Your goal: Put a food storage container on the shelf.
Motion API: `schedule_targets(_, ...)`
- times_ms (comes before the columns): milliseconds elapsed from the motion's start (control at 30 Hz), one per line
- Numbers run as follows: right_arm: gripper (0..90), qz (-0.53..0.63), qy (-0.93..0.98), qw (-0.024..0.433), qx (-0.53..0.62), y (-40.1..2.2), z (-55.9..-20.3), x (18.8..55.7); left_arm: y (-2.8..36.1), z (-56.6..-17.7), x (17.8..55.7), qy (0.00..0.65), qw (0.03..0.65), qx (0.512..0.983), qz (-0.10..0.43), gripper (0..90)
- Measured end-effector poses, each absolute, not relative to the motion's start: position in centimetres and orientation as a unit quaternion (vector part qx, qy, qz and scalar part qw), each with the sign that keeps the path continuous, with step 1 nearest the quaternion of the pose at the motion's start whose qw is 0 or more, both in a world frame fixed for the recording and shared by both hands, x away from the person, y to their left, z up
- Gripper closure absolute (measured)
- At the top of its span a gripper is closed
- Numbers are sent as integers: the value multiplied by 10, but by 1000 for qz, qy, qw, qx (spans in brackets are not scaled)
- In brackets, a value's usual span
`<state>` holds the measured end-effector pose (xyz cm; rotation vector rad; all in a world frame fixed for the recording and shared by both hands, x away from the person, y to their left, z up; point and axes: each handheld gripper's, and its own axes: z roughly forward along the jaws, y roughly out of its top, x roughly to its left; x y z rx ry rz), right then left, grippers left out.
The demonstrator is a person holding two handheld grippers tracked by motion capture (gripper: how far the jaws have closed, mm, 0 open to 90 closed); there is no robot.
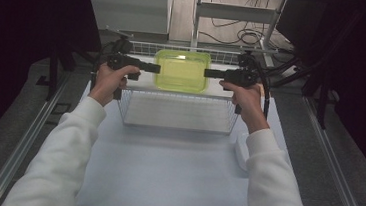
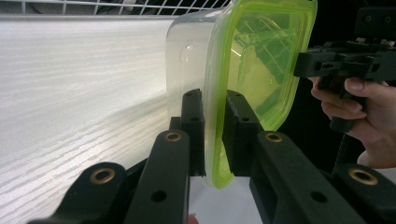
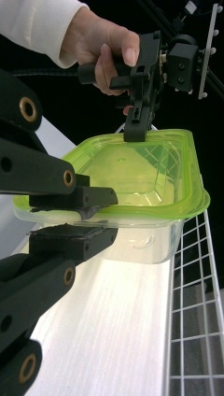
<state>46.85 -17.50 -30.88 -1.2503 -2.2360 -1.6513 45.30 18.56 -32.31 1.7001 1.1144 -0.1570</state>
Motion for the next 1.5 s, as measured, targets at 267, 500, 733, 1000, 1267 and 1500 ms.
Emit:
schedule_targets(267,803,-539,-726,61,-422,-176,-313,475,185,-325,459,474,525,703,-73,800)
schedule_targets(500,792,-540,-703,89,-454,-177,-319,485,188,-329,471,495,533,679,-100,798)
schedule_targets(733,774,-539,-684,104,-480,-177,-322,494,190,-335,484,515,543,649,-133,795)
schedule_targets(1000,729,-517,-660,99,-536,-168,-326,506,192,-346,499,544,546,613,-171,771)
schedule_targets(1267,723,-521,-642,102,-553,-167,-330,508,193,-350,501,543,554,606,-173,755)
schedule_targets(1500,570,-531,-641,82,-549,-162,-331,506,185,-348,497,538,544,631,-127,546)
